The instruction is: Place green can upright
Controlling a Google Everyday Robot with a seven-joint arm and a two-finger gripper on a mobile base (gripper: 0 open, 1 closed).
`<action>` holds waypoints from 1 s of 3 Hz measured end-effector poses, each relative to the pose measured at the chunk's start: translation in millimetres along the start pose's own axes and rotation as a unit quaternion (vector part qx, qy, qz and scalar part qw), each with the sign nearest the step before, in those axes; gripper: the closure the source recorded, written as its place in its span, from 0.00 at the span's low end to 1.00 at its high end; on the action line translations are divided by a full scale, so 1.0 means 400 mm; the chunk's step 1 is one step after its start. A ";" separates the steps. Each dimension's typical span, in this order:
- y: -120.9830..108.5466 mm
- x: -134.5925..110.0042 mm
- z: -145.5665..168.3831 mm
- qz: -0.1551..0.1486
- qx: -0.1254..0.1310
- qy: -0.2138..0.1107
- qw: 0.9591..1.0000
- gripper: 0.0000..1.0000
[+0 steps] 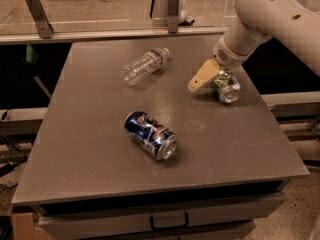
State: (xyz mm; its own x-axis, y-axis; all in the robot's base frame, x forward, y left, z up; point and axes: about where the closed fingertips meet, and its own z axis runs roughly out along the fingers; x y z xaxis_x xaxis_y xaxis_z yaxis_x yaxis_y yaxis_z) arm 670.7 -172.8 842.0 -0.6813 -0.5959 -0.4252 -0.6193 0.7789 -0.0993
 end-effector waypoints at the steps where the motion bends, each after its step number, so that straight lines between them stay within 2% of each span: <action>1: -0.039 0.020 0.042 0.049 0.023 0.028 0.998 0.00; 2: -0.058 0.027 0.045 0.075 0.040 0.039 0.996 0.17; 3: -0.064 0.019 0.036 0.085 0.050 0.038 0.994 0.41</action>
Offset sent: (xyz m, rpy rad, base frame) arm 0.0181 -0.0324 -0.0159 -0.0662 0.0433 -0.2644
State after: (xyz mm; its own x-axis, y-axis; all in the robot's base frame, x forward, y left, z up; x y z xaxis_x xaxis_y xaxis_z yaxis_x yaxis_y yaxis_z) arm 687.0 -194.3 828.3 -0.8035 -0.4634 -0.3738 -0.4529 0.8833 -0.1214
